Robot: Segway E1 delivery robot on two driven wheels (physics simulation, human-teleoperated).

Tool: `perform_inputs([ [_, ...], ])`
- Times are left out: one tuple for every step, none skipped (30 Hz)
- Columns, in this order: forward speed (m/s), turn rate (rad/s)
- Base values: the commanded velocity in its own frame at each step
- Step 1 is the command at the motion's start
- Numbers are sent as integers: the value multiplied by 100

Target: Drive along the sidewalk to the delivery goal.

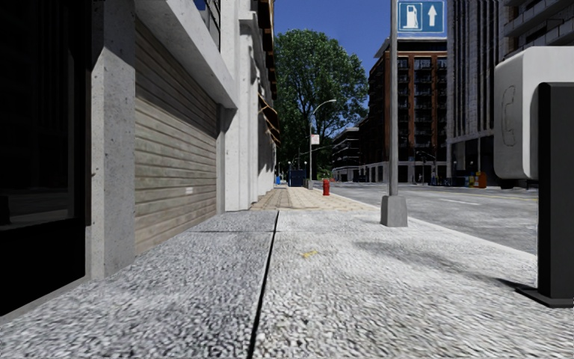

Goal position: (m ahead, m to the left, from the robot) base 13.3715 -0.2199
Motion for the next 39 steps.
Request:
perform_inputs([
  [200,0],
  [200,0],
  [200,0],
  [200,0],
  [200,0],
  [200,0],
  [200,0],
  [200,0],
  [200,0],
  [200,0],
  [200,0],
  [200,0],
  [200,0],
  [200,0],
  [200,0],
  [200,0],
  [200,0],
  [200,0],
  [200,0],
  [200,0],
  [200,0],
  [200,0],
  [200,0],
  [200,0],
  [200,0],
  [200,0],
  [200,0],
  [200,0],
  [200,0],
  [200,0],
  [200,0],
  [200,0],
  [200,0],
  [200,-5],
  [200,-11],
  [200,-15],
  [200,-15],
  [200,-16],
  [200,-16],
])
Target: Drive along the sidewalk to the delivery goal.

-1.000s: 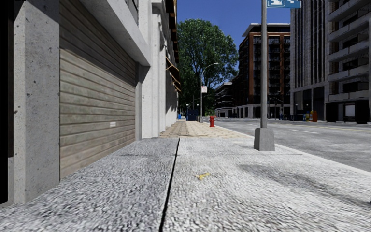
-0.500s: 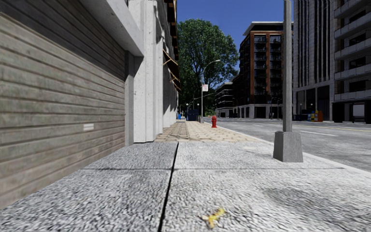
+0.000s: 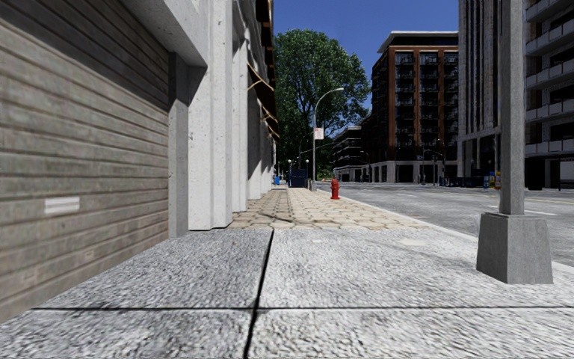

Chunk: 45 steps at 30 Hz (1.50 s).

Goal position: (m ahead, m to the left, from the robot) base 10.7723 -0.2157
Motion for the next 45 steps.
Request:
perform_inputs([
  [200,-16],
  [200,-16],
  [200,-16],
  [200,-16],
  [200,-16],
  [200,-16],
  [200,-16],
  [200,-16],
  [200,-16],
  [200,-17],
  [200,-23],
  [200,-25],
  [200,-25],
  [200,-25],
  [200,-25],
  [200,-25],
  [200,-25],
  [200,-25],
  [200,-25],
  [200,-25],
  [200,-25],
  [200,-25],
  [200,-26],
  [200,-22],
  [200,0],
  [200,0],
  [200,0],
  [200,0],
  [200,0],
  [200,0],
  [200,0],
  [200,0],
  [200,0],
  [200,0],
  [200,0],
  [200,0],
  [200,0],
  [200,0],
  [200,0],
  [200,0],
  [200,0],
  [200,0],
  [200,0],
  [200,0],
  [200,0],
])
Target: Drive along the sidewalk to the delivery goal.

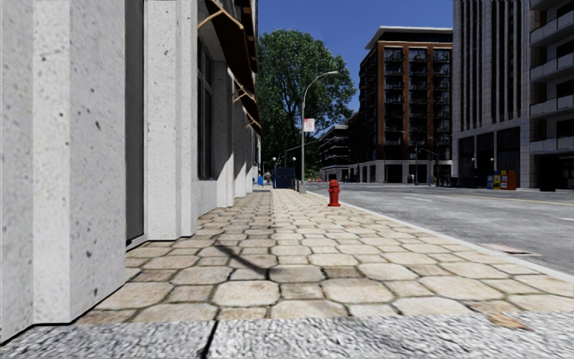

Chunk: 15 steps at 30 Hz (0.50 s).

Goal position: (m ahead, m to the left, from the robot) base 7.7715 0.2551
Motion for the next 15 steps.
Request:
perform_inputs([
  [200,0],
  [200,0],
  [200,0],
  [200,0],
  [200,0],
  [200,0],
  [200,0],
  [200,0],
  [200,0],
  [200,0],
  [200,0],
  [200,0],
  [200,0],
  [200,0],
  [200,0],
])
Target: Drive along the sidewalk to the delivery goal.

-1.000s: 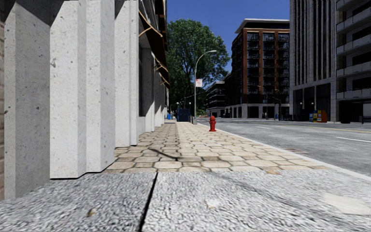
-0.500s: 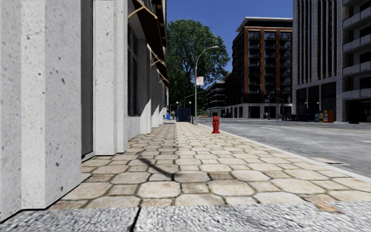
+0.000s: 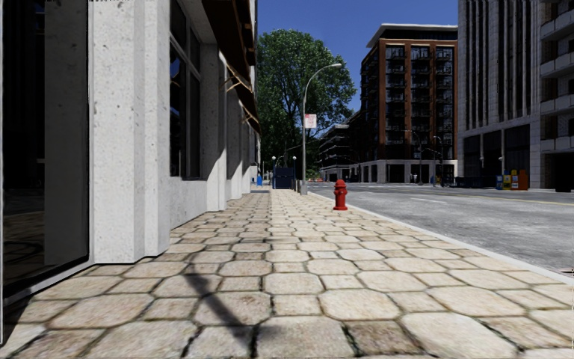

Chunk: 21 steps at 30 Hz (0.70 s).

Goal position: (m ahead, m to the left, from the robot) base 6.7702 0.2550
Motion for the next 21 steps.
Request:
perform_inputs([
  [200,0],
  [200,0],
  [200,0],
  [200,0],
  [200,0],
  [200,0],
  [200,0],
  [200,0],
  [200,0],
  [200,0],
  [200,0],
  [200,0],
  [200,0],
  [200,0],
  [200,0],
  [200,0],
  [200,0],
  [200,0],
  [200,0],
  [200,0],
  [200,0],
])
